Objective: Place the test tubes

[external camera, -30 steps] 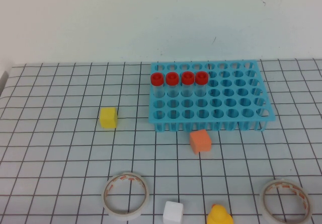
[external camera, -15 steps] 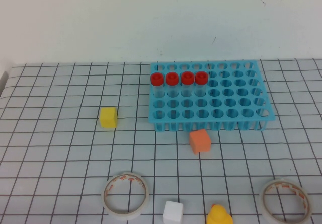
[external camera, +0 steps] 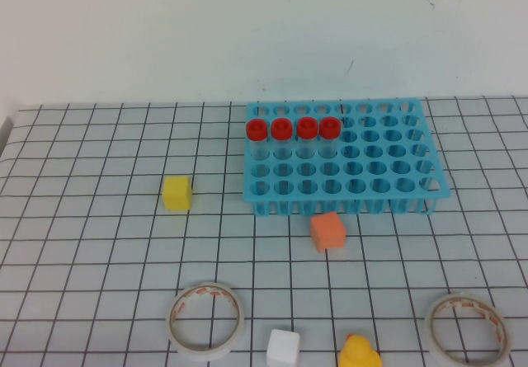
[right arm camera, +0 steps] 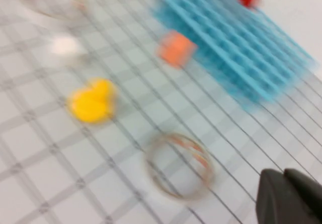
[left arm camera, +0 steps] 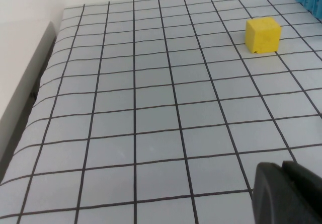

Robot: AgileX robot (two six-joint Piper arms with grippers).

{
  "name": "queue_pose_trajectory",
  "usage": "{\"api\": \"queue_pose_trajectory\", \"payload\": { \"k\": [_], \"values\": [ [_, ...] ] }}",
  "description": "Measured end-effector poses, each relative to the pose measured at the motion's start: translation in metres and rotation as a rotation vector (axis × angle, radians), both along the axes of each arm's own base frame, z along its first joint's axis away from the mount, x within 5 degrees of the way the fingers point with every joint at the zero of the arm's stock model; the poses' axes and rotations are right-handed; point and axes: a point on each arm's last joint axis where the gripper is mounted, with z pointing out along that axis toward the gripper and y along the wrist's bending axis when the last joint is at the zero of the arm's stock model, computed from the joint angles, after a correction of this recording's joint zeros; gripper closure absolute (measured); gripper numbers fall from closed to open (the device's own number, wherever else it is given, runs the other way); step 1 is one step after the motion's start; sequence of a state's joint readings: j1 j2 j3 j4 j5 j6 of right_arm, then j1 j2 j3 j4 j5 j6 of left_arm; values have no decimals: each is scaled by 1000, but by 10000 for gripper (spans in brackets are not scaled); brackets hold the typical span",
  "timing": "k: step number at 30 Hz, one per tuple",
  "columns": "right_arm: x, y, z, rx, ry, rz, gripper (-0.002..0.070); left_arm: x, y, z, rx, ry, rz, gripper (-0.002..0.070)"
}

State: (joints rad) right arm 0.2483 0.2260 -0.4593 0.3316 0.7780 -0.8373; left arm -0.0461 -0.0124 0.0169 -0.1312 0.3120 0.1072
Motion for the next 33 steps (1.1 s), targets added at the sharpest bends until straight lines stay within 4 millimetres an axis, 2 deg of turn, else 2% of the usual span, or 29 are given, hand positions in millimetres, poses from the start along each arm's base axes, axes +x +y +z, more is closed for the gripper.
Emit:
{"api": "queue_pose_trajectory", "payload": {
  "k": [6,11,15,18,33],
  "values": [
    [10,-16,-29,51,-123,-326,678,0,0,0,-2,0,0,675],
    [17,-30,-66,122,-218,-531,678,0,0,0,11,-1,-3,675],
    [17,-36,-93,203,-211,-636,678,0,0,0,13,-1,-3,675],
    [17,-38,-110,238,-132,-680,678,0,0,0,13,-1,-4,675],
    [16,-38,-111,330,-85,-721,678,0,0,0,17,0,-5,675]
  ]
}}
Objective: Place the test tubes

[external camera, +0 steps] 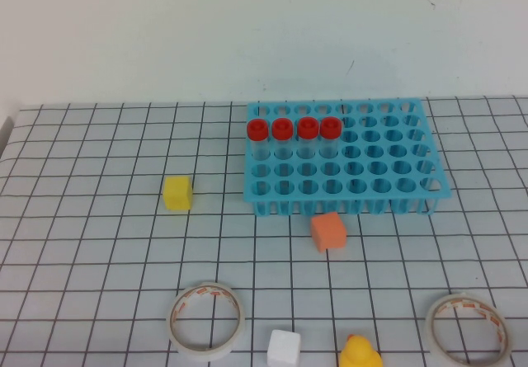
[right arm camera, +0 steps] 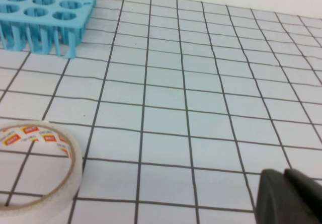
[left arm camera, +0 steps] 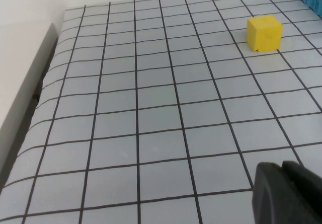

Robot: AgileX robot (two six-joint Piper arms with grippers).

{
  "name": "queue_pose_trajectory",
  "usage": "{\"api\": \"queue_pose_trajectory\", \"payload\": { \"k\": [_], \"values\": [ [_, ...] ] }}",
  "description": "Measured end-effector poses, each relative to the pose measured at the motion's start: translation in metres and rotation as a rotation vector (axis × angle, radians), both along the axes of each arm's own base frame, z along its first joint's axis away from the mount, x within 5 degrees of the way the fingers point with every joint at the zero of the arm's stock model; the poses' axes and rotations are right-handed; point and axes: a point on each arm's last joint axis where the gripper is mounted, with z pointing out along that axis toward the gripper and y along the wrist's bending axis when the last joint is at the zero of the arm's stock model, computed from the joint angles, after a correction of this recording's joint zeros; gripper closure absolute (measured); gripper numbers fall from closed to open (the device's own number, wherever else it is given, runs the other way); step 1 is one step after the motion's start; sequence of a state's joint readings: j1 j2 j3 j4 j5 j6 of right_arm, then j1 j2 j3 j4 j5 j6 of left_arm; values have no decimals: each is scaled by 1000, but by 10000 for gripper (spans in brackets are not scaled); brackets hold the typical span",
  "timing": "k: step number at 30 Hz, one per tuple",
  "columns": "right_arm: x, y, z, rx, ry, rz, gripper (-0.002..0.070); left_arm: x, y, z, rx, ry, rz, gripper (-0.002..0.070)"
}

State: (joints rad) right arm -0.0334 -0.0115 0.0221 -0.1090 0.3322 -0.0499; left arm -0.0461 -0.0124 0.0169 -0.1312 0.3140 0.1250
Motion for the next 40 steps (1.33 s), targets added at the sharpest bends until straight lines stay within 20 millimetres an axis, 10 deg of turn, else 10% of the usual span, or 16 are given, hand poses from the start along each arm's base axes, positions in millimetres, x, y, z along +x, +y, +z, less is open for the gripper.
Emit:
{"api": "queue_pose_trajectory", "payload": {
  "k": [40],
  "values": [
    [0,0,0,14,1,-3,678,0,0,0,0,-2,0,675]
  ]
}}
